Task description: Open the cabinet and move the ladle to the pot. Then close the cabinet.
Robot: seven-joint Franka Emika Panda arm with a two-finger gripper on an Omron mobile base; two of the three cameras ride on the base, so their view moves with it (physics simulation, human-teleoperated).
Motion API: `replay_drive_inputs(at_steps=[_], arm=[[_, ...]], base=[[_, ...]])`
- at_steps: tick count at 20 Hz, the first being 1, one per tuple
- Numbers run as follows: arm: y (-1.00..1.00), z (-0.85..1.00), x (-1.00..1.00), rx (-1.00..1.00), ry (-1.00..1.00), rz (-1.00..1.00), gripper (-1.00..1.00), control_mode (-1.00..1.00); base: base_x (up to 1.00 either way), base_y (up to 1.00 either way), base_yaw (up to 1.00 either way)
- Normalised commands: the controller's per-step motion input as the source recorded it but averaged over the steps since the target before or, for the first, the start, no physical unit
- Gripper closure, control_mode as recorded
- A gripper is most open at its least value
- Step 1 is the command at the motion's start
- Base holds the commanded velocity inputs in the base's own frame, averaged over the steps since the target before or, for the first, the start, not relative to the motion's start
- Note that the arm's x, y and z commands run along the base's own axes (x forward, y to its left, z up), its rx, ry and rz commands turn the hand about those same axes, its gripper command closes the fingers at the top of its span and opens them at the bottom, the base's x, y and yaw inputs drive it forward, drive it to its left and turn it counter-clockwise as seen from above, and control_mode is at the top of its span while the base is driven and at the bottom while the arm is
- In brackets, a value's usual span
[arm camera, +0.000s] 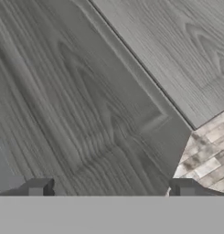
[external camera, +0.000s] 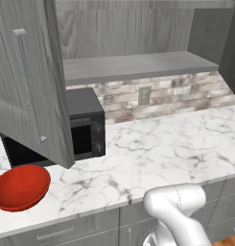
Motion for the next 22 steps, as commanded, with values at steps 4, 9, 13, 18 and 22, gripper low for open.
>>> replay_drive_inputs(at_steps=[4, 9, 13, 18, 22], arm=[[-0.26, -0.12, 0.9, 0.17, -0.01, 0.13, -1.0, -1.0], [-0.12, -0.12, 0.91, 0.16, 0.0, 0.12, -1.0, -1.0], [0.0, -0.12, 0.81, 0.14, 0.0, 0.13, -1.0, -1.0], [0.11, -0.03, 0.5, 0.11, -0.03, 0.14, -1.0, -1.0], [0.25, 0.0, 0.49, 0.07, -0.05, 0.11, -1.0, -1.0]], base=[[0.0, 0.0, 0.0], [0.0, 0.0, 0.0], [0.0, 0.0, 0.0], [0.0, 0.0, 0.0], [0.0, 0.0, 0.0]])
